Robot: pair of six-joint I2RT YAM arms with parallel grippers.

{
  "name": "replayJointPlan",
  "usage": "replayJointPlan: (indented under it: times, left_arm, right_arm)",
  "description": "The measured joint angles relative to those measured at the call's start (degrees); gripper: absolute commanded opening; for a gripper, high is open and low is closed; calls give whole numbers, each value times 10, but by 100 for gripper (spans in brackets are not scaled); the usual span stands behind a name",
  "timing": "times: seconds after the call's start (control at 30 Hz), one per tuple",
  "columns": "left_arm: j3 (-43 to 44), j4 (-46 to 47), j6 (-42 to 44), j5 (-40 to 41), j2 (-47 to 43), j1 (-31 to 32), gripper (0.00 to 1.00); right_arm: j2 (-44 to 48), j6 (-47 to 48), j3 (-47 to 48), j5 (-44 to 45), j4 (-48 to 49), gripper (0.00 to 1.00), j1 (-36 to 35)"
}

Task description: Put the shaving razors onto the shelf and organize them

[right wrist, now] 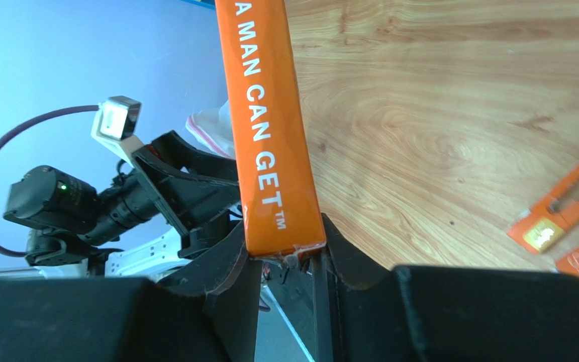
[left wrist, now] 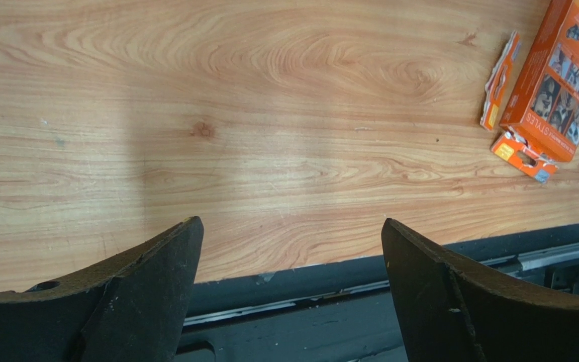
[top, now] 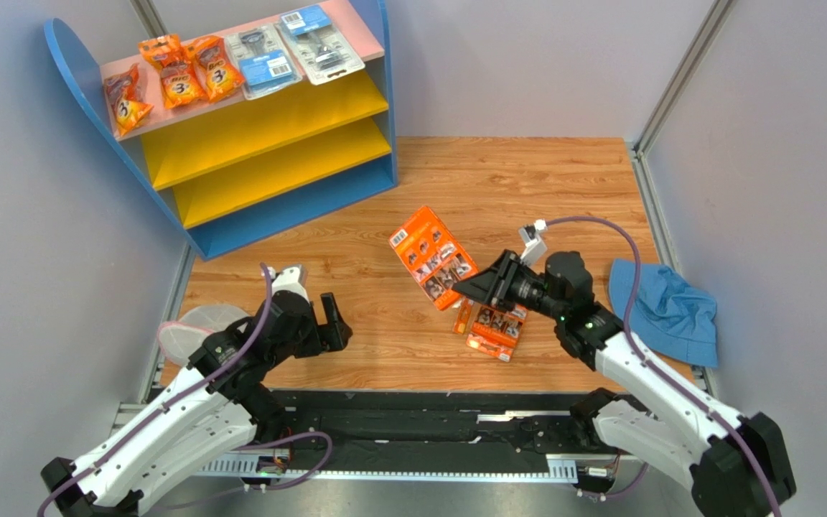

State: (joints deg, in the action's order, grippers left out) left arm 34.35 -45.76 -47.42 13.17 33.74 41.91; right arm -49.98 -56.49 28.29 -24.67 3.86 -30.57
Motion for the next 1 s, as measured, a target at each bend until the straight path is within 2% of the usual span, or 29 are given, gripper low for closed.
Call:
replayJointPlan:
  times: [0.27,0.5,1.0]
  left_arm:
    - [-29,2,-21,-33,-11,0,96]
    - [-38,4,-26,-52,-21,0,96]
    - [-40,10,-27,-67,-27,0,96]
  right_arm:
    - [-160,10,118,-56,56,0,-3]
    - [-294,10,263,-86,93,0,-16]
    - [-542,-46,531,-135,96,0,-20]
